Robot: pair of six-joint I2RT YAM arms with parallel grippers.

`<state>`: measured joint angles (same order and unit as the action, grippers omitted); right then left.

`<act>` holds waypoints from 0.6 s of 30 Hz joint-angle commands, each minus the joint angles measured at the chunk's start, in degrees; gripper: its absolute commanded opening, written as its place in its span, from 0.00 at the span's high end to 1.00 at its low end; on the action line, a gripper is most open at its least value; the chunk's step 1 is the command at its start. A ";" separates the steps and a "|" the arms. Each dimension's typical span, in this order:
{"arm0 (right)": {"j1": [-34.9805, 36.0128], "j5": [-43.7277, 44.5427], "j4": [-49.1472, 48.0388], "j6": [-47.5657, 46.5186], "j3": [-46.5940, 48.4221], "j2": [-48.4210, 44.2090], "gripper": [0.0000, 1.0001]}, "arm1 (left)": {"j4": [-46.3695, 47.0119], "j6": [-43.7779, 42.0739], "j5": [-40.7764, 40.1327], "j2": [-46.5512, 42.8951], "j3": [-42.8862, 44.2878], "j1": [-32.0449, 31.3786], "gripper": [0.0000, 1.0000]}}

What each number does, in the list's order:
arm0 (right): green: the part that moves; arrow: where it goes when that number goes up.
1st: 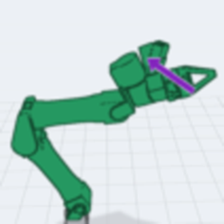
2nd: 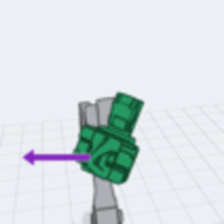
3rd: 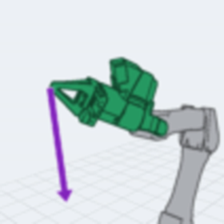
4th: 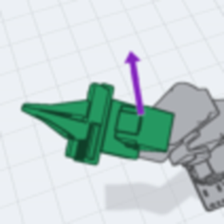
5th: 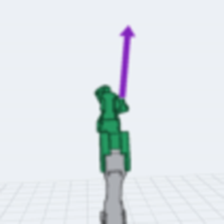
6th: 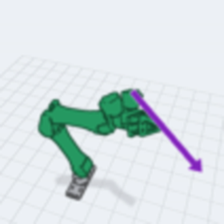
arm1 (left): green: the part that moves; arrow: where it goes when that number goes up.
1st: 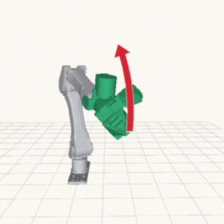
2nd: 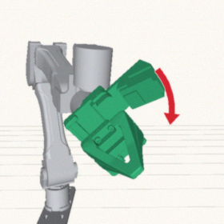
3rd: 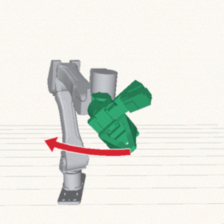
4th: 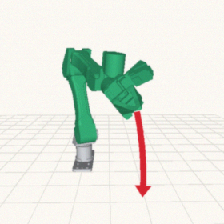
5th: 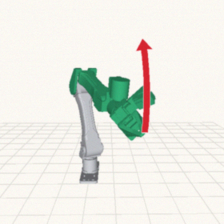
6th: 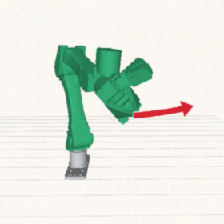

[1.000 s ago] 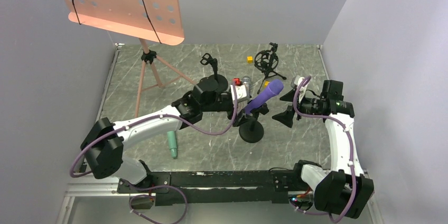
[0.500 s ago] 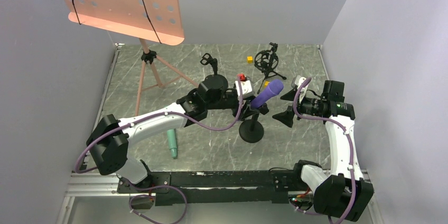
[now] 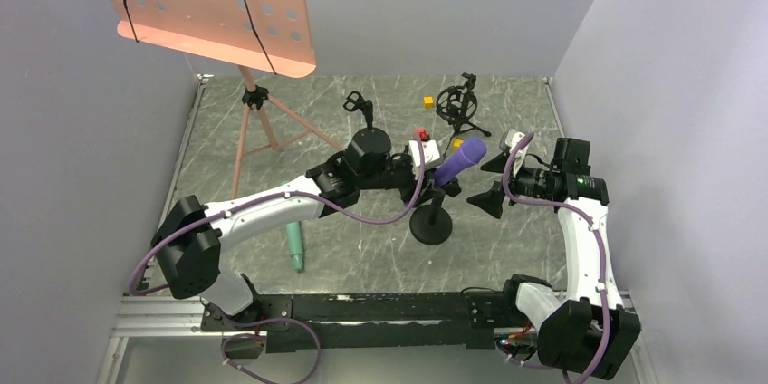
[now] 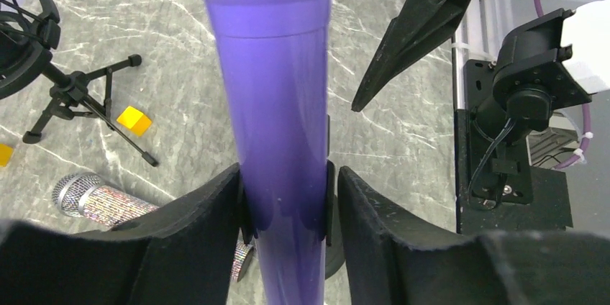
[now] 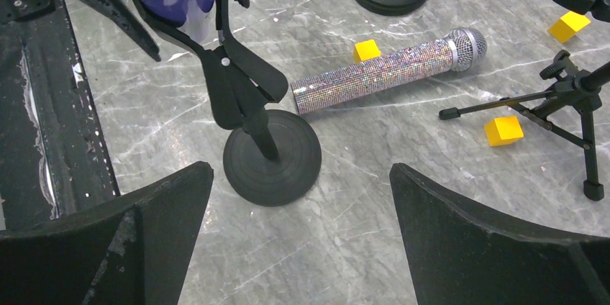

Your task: Attach the microphones to the stand

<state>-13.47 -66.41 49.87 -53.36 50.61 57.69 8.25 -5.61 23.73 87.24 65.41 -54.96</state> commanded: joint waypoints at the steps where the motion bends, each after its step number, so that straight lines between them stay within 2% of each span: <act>1: -0.24 -0.82 -0.47 -0.25 0.30 -0.08 0.00 | 0.20 -0.91 -0.23 -0.25 2.28 -0.33 0.53; 3: -0.21 -0.82 -0.47 -0.25 0.29 -0.21 0.00 | -0.54 -0.82 0.12 -0.03 3.09 -0.32 0.68; 6: -0.24 -0.82 -0.34 -0.34 0.28 -0.30 0.00 | -0.14 0.05 1.69 -0.45 3.46 -0.32 0.81; 11: -0.26 -0.69 -0.41 -0.51 0.28 -0.51 0.00 | 2.12 3.06 2.66 -3.39 3.72 -0.32 0.86; 18: -0.28 -0.67 -0.05 -0.78 0.41 -0.62 0.00 | -1.38 4.65 0.14 -5.77 8.25 -0.26 0.86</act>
<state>-13.47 -66.41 49.91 -53.47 50.61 57.69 4.36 -3.25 24.03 86.43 67.24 -54.96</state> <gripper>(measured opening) 0.994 0.464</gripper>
